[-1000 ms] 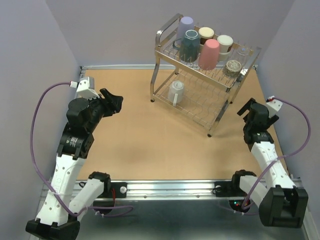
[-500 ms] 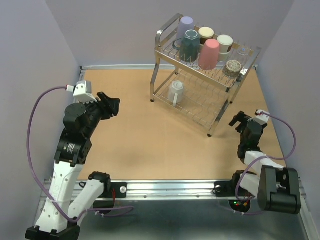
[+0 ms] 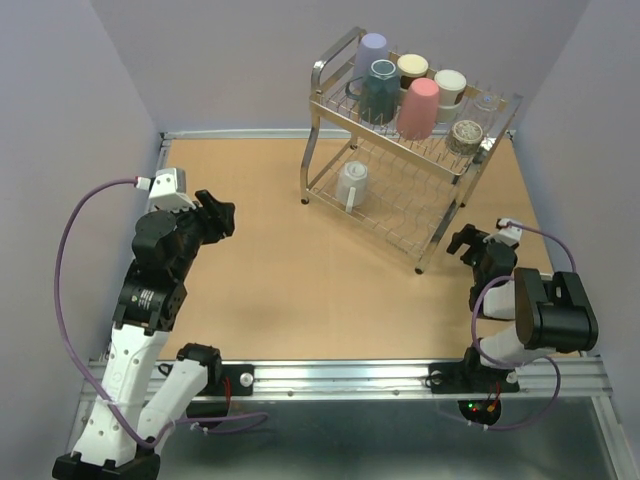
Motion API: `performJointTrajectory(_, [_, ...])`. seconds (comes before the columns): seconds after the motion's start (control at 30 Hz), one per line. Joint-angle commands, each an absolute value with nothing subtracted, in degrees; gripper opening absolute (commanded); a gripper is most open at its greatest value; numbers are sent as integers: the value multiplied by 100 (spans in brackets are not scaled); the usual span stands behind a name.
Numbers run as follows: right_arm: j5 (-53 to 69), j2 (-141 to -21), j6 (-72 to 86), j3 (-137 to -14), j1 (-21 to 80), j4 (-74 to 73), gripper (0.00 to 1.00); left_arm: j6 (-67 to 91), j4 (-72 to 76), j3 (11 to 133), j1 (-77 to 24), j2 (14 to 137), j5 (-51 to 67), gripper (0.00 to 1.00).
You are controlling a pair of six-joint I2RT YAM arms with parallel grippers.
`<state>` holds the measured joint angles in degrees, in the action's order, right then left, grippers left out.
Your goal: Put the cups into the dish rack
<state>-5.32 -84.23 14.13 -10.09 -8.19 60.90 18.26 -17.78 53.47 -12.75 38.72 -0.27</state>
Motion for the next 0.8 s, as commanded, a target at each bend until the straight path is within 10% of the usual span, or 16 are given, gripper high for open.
performJointTrajectory(0.0, [-378, -8490, 1336, -1310, -756, 6847, 100, 1705, -1468, 5361, -1301, 3832, -220, 66])
performJointTrajectory(0.77, [176, -9193, 527, -1327, -193, 7532, 100, 1575, -1029, 4958, -1301, 3902, -1045, 71])
